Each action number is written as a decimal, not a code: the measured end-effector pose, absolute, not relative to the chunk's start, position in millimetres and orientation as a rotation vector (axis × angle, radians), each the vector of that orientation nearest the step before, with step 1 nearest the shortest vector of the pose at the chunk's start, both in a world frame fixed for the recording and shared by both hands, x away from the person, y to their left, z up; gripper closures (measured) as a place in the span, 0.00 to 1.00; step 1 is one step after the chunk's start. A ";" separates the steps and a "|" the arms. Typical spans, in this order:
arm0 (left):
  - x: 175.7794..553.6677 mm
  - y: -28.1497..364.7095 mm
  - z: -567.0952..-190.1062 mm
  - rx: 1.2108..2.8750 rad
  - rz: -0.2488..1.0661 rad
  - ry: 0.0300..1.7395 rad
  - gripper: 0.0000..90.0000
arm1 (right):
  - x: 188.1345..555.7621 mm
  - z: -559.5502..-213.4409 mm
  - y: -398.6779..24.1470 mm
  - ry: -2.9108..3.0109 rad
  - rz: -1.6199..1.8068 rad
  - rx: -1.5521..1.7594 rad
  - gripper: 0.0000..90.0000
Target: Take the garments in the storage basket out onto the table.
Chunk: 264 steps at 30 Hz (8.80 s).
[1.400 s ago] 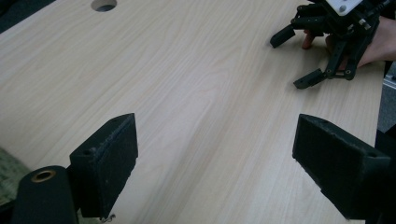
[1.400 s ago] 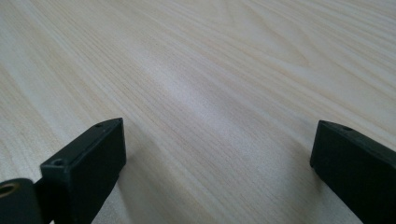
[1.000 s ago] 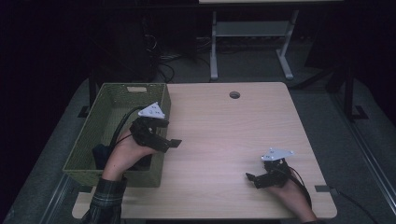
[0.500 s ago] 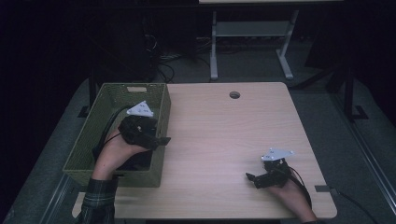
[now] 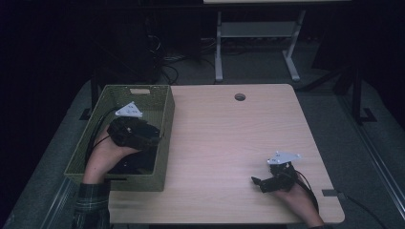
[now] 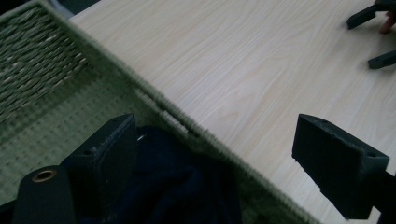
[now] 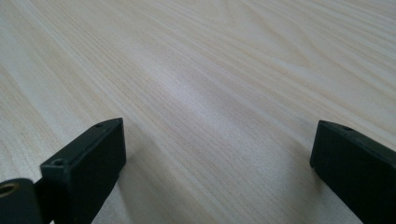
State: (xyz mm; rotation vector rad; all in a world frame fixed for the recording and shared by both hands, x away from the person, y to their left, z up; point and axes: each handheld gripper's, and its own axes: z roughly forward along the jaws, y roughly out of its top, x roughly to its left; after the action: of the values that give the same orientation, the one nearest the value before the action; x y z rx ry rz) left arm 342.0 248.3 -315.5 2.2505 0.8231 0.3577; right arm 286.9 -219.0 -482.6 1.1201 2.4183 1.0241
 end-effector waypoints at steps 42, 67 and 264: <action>334.1 296.0 -353.8 2.411 0.324 1.033 0.15 | 286.9 -482.6 -219.0 2.418 1.024 1.121 0.04; 349.7 292.0 -378.4 2.555 0.134 1.042 0.53 | 286.9 -482.6 -219.0 2.419 1.023 1.121 0.04; 417.8 -21.8 -397.6 2.497 0.021 0.609 0.43 | 286.1 -482.4 -218.8 2.415 1.022 1.127 0.04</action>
State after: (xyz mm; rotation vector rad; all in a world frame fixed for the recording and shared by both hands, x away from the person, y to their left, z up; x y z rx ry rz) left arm 417.8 -21.8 -397.6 2.4975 0.6093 0.0212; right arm 286.1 -218.8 -482.4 1.1267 2.4152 1.0221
